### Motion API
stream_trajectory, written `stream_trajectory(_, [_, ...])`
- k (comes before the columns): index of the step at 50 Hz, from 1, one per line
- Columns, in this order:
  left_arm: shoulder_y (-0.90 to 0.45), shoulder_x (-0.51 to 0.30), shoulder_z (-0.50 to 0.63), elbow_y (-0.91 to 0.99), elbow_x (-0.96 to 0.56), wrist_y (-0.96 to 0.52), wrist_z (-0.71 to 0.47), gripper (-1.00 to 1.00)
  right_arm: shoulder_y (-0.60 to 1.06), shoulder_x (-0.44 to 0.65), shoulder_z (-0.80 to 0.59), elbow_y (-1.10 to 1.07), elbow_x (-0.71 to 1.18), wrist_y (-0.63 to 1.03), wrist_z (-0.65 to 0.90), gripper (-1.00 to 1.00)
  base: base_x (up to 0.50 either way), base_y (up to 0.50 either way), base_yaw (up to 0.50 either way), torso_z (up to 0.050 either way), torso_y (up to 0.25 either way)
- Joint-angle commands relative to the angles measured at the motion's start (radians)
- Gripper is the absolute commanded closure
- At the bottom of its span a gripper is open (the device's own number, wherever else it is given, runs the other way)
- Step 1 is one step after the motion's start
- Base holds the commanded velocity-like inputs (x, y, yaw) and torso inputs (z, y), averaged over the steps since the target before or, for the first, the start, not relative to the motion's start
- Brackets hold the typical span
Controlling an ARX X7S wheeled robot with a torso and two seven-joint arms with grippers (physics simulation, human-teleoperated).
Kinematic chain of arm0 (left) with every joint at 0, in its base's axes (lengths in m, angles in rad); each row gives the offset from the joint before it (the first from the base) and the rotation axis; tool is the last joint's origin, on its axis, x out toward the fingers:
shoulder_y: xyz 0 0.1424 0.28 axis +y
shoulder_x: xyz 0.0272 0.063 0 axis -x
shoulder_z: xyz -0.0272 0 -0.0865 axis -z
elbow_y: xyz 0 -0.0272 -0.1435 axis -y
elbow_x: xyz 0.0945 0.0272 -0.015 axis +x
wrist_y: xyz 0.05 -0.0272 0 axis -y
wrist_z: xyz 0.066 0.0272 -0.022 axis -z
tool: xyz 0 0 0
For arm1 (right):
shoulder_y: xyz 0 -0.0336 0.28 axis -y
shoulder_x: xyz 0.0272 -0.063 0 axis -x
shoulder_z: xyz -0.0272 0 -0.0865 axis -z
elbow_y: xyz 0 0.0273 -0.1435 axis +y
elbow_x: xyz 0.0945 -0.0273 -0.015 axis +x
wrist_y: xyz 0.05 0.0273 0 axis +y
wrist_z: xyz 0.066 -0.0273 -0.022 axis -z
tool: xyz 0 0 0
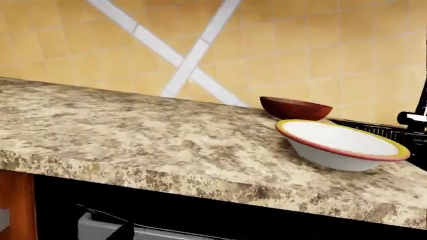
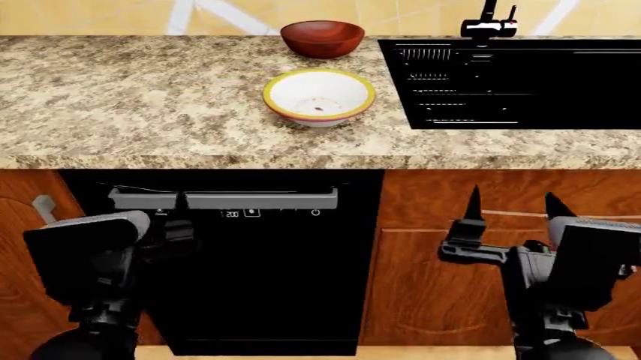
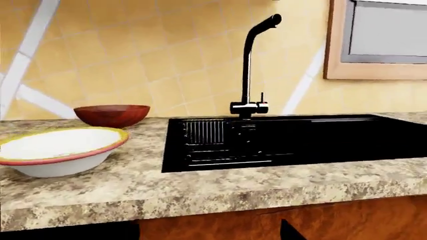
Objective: Stack the bowls in the sink.
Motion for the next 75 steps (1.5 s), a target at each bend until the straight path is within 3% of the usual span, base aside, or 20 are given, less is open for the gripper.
stream_trajectory(1, [-0.542,-0.229,-0.312,0.256,-0.79,-0.721,-0.415,-1.0,0.478,0.322,0.322,-0.259,0.867,0.579,0.59,-1.0,0.0,0.0,0.0,0.0,0.0])
stream_trajectory(3, [-0.688,-0.269,-0.258,0.168,-0.891,-0.796,-0.511,-1.0,0.619,0.414,0.28,-0.179,1.167,0.576,0.755,-1.0,0.0,0.0,0.0,0.0,0.0])
stream_trajectory(5, [-0.794,-0.291,-0.202,0.093,-0.939,-0.847,-0.573,-1.0,0.742,0.48,0.198,-0.11,1.31,0.57,0.863,-1.0,0.0,0.0,0.0,0.0,0.0])
stream_trajectory(8, [-0.917,-0.302,-0.122,-0.016,-0.963,-0.903,-0.632,-1.0,0.88,0.522,0.075,-0.036,1.376,0.589,0.947,-1.0,0.0,0.0,0.0,0.0,0.0])
stream_trajectory(13, [-1.018,-0.34,0.003,-0.122,-0.945,-0.981,-0.689,-1.0,0.959,0.507,-0.005,0.022,1.345,0.618,0.951,-1.0,0.0,0.0,0.0,0.0,0.0])
stream_trajectory(22, [-1.071,-0.398,0.077,-0.174,-1.041,-0.981,-0.777,-1.0,1.007,0.499,-0.057,0.061,1.316,0.637,0.939,-1.0,0.0,0.0,0.0,0.0,0.0])
stream_trajectory(31, [-1.13,-0.443,0.137,-0.212,-1.148,-0.964,-0.844,-1.0,0.953,0.475,-0.025,0.083,1.3,0.596,0.877,-1.0,0.04,0.0,0.0,0.0,0.0])
stream_trajectory(52, [-1.244,-0.488,0.259,-0.242,-1.359,-0.9,-0.969,-1.0,0.95,0.432,-0.045,0.124,1.268,0.567,0.803,-1.0,0.5,-0.01,0.0,0.0,0.0])
stream_trajectory(75, [-1.279,-0.515,0.303,-0.237,-1.386,-0.874,-0.95,-1.0,0.955,0.43,-0.066,0.13,1.253,0.556,0.773,-1.0,0.5,-0.14,0.0,0.0,0.001])
